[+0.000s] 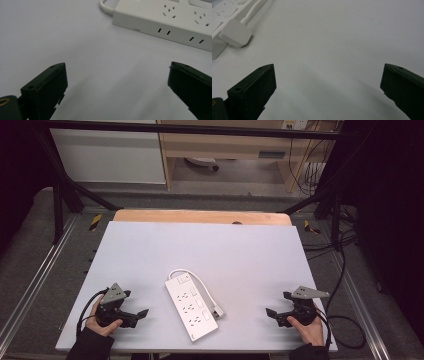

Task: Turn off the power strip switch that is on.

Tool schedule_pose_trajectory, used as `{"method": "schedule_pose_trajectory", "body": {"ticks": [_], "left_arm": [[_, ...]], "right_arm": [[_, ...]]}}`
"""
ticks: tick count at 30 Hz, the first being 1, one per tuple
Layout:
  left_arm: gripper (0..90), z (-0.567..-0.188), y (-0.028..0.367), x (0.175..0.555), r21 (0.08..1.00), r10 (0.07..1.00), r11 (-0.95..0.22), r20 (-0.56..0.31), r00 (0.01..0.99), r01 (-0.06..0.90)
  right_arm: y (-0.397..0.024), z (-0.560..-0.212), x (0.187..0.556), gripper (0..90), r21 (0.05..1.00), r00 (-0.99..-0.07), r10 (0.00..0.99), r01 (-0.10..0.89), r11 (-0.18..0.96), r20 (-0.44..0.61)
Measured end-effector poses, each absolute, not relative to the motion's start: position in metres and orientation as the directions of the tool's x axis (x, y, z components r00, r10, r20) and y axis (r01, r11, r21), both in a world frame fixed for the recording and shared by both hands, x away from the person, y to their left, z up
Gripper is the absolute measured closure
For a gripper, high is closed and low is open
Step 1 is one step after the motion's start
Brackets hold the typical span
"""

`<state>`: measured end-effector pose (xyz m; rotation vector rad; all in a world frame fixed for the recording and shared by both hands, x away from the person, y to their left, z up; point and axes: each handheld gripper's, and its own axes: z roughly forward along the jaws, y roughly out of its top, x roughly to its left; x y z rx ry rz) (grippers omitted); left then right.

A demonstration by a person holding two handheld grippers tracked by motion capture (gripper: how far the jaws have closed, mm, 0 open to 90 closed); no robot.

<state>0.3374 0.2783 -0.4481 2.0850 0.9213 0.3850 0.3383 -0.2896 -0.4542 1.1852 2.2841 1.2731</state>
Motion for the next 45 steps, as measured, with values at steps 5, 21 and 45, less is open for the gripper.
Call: {"method": "schedule_pose_trajectory", "body": {"ticks": [5,21,45], "left_arm": [[2.5,-0.448,0.278,0.337,0.778,0.726,-0.408,-0.041,0.686,0.478],[3.2,-0.446,0.275,0.337,0.771,0.733,-0.413,-0.033,0.679,0.485],[3.3,-0.438,0.265,0.339,0.774,0.728,-0.420,-0.024,0.685,0.473]], "right_arm": [[-0.290,-0.454,0.338,1.0,0.804,-0.629,0.763,0.526,0.278,0.148],[-0.288,-0.455,0.338,1.1,0.795,-0.630,0.763,0.533,0.289,0.146],[-0.286,-0.456,0.339,1.1,0.792,-0.634,0.762,0.528,0.306,0.129]]}}
